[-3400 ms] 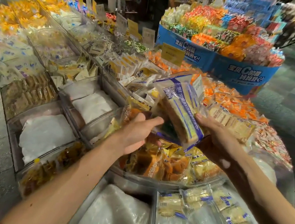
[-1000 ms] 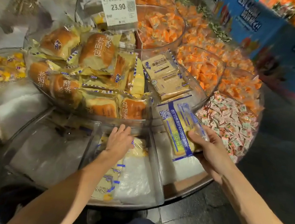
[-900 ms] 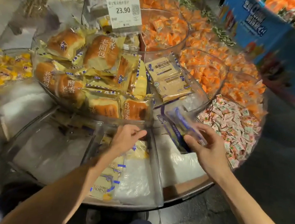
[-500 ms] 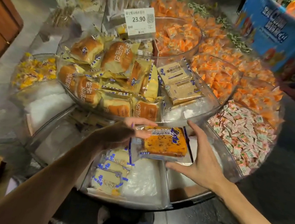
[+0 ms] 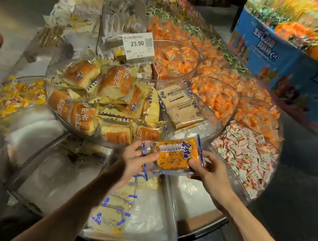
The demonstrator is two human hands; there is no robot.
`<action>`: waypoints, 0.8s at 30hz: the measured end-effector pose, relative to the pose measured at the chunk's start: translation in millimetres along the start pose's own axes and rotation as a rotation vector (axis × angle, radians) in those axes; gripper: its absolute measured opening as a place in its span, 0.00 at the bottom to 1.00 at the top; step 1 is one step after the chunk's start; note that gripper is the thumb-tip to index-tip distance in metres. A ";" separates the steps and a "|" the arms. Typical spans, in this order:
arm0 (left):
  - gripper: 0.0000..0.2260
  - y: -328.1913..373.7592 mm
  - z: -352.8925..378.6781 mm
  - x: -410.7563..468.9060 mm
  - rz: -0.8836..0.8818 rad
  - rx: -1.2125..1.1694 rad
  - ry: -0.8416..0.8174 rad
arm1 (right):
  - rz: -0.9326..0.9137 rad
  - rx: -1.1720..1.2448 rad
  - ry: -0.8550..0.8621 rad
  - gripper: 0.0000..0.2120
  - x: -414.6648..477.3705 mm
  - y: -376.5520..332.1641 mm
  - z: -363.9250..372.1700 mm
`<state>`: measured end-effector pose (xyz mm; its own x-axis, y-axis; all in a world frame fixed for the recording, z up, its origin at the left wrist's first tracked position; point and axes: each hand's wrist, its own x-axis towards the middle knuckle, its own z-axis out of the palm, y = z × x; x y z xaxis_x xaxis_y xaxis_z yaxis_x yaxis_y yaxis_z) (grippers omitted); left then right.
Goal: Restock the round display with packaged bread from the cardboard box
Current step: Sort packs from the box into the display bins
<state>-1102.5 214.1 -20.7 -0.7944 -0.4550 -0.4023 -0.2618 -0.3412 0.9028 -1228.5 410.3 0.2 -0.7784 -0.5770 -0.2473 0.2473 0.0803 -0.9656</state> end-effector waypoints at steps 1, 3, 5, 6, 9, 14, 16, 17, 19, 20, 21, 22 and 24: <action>0.26 1.4 6.3 -0.4 0.031 0.002 0.002 | 0.006 -0.004 -0.003 0.09 3.1 -1.3 -4.2; 0.23 5.1 15.6 1.8 0.097 0.056 0.065 | 0.016 -0.014 -0.011 0.09 10.4 -5.1 -12.9; 0.22 6.2 19.1 8.2 0.136 0.189 0.160 | 0.039 -0.021 -0.045 0.10 20.5 -7.1 -21.3; 0.22 8.0 20.4 12.3 0.134 0.236 0.157 | 0.054 -0.018 -0.077 0.10 26.4 -8.1 -25.7; 0.16 22.7 30.1 18.9 0.081 0.423 0.014 | 0.085 -0.041 -0.186 0.12 45.8 -12.0 -39.6; 0.17 25.6 60.4 31.9 0.146 0.435 0.046 | 0.093 -0.112 -0.328 0.12 81.0 -23.3 -69.6; 0.16 22.5 73.6 33.2 0.106 0.378 0.032 | 0.088 -0.153 -0.370 0.13 91.0 -27.1 -77.7; 0.18 19.0 77.8 34.2 0.098 0.361 0.017 | 0.088 -0.169 -0.379 0.14 95.4 -27.8 -80.6; 0.17 17.7 87.6 30.8 0.097 0.322 0.052 | 0.093 -0.183 -0.392 0.14 103.3 -31.2 -84.0; 0.15 15.8 90.7 29.3 0.109 0.295 0.065 | 0.086 -0.205 -0.401 0.14 104.8 -34.1 -84.0; 0.14 11.6 92.6 28.9 0.118 0.274 0.093 | 0.064 -0.236 -0.401 0.14 106.8 -34.1 -83.8; 0.11 7.0 96.4 28.4 0.113 0.254 0.134 | 0.040 -0.257 -0.385 0.14 107.2 -33.4 -84.2; 0.08 -11.4 107.8 28.8 0.098 0.151 0.239 | 0.068 -0.197 -0.322 0.18 104.4 -25.9 -87.3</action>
<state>-1181.4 293.6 -26.2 -0.6731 -0.6664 -0.3206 -0.2832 -0.1682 0.9442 -1366.6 419.0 -7.6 -0.5354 -0.7882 -0.3033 0.1520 0.2633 -0.9527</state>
